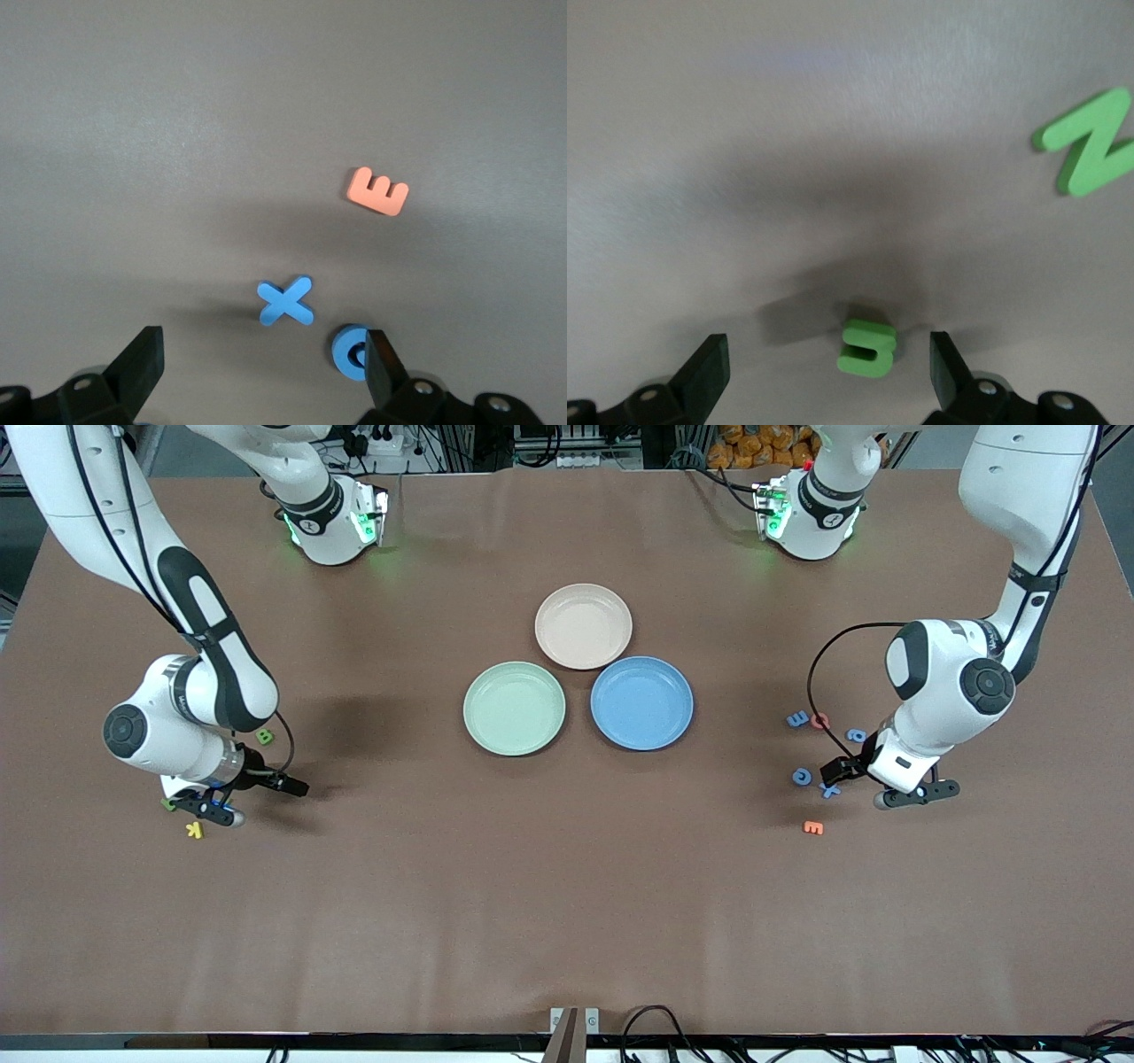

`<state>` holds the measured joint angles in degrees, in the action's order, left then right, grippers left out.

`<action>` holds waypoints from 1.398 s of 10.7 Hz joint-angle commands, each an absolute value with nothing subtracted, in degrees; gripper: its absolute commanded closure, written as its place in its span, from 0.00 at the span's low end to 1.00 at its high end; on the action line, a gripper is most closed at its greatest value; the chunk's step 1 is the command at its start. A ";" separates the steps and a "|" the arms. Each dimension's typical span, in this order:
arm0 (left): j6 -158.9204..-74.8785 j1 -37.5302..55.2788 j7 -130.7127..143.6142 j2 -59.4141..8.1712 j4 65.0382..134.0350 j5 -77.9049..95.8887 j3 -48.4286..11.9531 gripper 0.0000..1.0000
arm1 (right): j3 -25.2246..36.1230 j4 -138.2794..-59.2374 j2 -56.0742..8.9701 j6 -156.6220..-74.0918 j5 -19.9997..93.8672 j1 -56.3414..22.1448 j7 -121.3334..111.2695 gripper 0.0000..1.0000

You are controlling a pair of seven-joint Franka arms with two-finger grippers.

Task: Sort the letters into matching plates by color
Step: 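Grasp the green n with the right gripper while the left gripper grasps the blue x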

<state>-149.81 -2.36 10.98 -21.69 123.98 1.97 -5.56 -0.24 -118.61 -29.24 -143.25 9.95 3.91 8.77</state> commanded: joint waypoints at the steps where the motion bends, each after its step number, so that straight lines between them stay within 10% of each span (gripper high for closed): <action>1: -152.57 -2.55 12.39 -23.11 124.54 0.97 -5.54 0.00 | -0.09 -122.25 -27.77 -145.19 10.11 3.52 9.40 0.00; 5: -154.51 -2.55 12.30 -24.69 124.89 0.97 -5.45 0.00 | 0.00 -123.22 -27.69 -145.46 9.67 3.87 9.32 0.02; 10: -156.97 -2.46 12.30 -26.72 124.89 0.09 -5.36 0.13 | 0.88 -123.31 -27.25 -145.90 7.92 4.04 9.14 0.45; 15: -157.06 -2.37 12.22 -27.24 124.80 -1.93 -5.27 0.20 | 2.63 -123.40 -27.24 -146.60 6.07 3.87 8.70 0.50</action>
